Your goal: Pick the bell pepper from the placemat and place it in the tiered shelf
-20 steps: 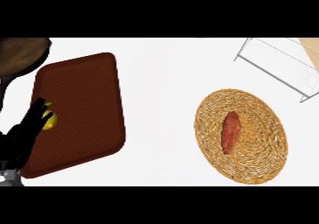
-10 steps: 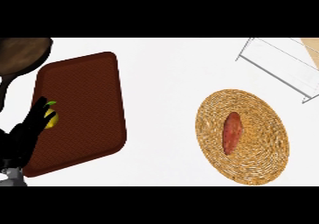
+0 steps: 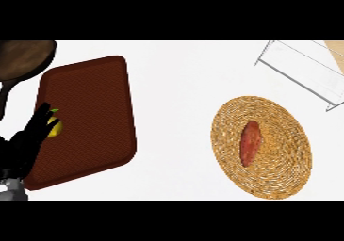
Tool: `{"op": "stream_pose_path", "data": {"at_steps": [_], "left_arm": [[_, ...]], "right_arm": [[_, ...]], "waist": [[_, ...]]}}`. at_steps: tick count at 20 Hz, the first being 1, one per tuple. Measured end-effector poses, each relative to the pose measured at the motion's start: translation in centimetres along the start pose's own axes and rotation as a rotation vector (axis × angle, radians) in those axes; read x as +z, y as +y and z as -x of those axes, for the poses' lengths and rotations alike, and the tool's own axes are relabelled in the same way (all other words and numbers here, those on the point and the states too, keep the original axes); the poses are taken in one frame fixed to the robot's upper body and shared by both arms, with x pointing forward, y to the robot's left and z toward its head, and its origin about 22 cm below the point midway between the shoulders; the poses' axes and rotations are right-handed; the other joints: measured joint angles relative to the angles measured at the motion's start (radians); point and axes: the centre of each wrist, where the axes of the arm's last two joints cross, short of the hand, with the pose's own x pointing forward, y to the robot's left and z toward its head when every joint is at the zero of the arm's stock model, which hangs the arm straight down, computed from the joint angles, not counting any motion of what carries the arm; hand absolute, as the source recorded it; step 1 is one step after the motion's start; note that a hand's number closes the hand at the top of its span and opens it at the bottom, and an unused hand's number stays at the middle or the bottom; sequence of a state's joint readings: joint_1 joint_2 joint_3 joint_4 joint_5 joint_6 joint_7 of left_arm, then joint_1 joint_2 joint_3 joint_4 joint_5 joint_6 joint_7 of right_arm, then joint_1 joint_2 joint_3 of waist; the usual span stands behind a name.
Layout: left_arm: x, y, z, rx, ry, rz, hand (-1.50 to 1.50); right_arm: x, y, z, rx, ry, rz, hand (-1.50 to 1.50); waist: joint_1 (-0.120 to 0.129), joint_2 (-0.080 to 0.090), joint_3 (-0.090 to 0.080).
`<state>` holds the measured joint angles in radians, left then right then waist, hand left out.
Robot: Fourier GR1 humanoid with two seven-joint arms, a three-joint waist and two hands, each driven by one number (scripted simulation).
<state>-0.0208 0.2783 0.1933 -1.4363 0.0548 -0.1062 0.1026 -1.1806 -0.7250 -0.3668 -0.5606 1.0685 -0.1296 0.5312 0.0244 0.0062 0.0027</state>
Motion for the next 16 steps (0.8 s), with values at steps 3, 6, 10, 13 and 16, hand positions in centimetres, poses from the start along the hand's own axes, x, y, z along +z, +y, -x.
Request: {"op": "stream_pose_path", "data": {"at_steps": [3,6,10,13,16], "left_arm": [[0.0,-0.5,0.0,0.003,0.01,0.0,0.0],[0.3,-0.4,0.4,0.001,0.006,-0.007,0.0],[0.4,0.0,0.3,-0.005,0.01,-0.008,0.0],[0.5,0.1,0.2,-0.001,0.015,-0.006,0.0],[0.4,0.8,0.3,0.004,0.019,-0.015,0.0]], "right_arm": [[-0.3,-0.1,0.4,-0.061,-0.015,0.003,-1.5],[-0.5,-0.5,0.5,-0.146,-0.014,-0.001,-1.5],[-0.6,-1.7,-0.1,-0.287,0.018,-0.019,-1.5],[-1.1,-2.9,0.3,-0.381,0.033,-0.036,-1.5],[-1.1,-4.0,0.5,-0.484,0.028,-0.03,-1.5]], "waist": [[-0.003,-0.001,0.0],[-0.006,-0.003,0.0],[-0.008,-0.005,0.0],[-0.011,-0.006,-0.001],[-0.02,-0.009,-0.001]]}}
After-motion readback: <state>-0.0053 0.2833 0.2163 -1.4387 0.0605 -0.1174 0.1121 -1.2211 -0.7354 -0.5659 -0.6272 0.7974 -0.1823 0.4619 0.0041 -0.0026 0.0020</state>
